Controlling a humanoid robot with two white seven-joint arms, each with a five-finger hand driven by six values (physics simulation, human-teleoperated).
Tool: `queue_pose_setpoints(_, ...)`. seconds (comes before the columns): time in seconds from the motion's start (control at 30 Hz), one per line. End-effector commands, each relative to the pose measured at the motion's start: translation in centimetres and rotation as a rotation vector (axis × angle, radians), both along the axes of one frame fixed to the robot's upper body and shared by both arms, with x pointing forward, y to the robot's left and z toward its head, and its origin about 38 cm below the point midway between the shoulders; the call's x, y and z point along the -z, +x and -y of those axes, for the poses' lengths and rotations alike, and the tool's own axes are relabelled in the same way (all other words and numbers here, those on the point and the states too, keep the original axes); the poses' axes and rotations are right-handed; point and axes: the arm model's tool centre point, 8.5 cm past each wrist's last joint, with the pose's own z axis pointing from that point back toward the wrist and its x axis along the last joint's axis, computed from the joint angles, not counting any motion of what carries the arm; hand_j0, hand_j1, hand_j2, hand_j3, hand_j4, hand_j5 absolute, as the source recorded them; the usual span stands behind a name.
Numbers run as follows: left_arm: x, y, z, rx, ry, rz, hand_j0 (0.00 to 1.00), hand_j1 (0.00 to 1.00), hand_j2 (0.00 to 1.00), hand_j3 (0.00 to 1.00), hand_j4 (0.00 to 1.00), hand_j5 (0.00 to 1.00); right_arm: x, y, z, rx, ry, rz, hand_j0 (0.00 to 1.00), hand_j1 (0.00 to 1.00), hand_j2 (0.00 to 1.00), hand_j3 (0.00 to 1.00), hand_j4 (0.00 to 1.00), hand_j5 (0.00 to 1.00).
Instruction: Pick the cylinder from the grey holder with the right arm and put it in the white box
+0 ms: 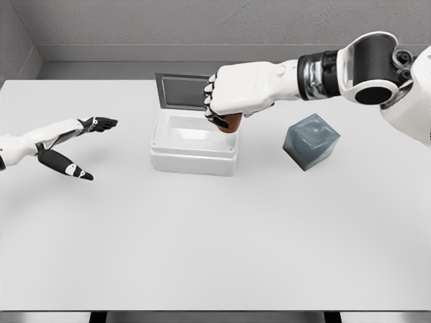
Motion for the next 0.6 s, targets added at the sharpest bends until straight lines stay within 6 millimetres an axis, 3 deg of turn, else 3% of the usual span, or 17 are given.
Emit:
queue_pose_setpoints(0.0,-0.1,0.0,0.0,-0.003,-0.005,-0.001,1.00,1.00,1.00,1.00,1.00,1.00,0.3,0.3,-0.1,0.010,0.002,-0.012,0.26,0.26,0.26,0.26,0.26,0.26)
queue_pose_setpoints(0.27,-0.3,0.0,-0.7,-0.016,0.001,-0.001,1.00,1.00,1.00,1.00,1.00,1.00,0.8,1.6,-0.5,0.049,-0.001,-0.033,0.26,0.26,0.26,0.26,0.26,0.26)
queue_pose_setpoints(0.37,-3.7,-1.4,-6.9,-0.123,0.040,0.004,1.00,1.00,1.00,1.00,1.00,1.00,1.1,1.7,-0.5,0.050,-0.005,-0.038,0.26,0.26,0.26,0.26,0.26,0.26)
queue_pose_setpoints(0.47,-5.3,-2.8,-11.2,-0.177,-0.039,0.085,1.00,1.00,1.00,1.00,1.00,1.00,1.2,1.8,-0.6,0.052,-0.006,-0.042,0.26,0.26,0.26,0.26,0.26,0.26)
queue_pose_setpoints(0.53,-4.4,-3.8,-13.3,-0.230,-0.105,0.095,1.00,1.00,1.00,1.00,1.00,1.00,1.8,1.9,-0.7,0.055,-0.019,-0.054,0.26,0.26,0.26,0.26,0.26,0.26)
queue_pose_setpoints(0.57,-4.1,-4.0,-13.3,-0.232,-0.107,0.086,1.00,1.00,1.00,1.00,1.00,1.00,1.9,1.9,-0.7,0.055,-0.021,-0.054,0.26,0.26,0.26,0.26,0.26,0.26)
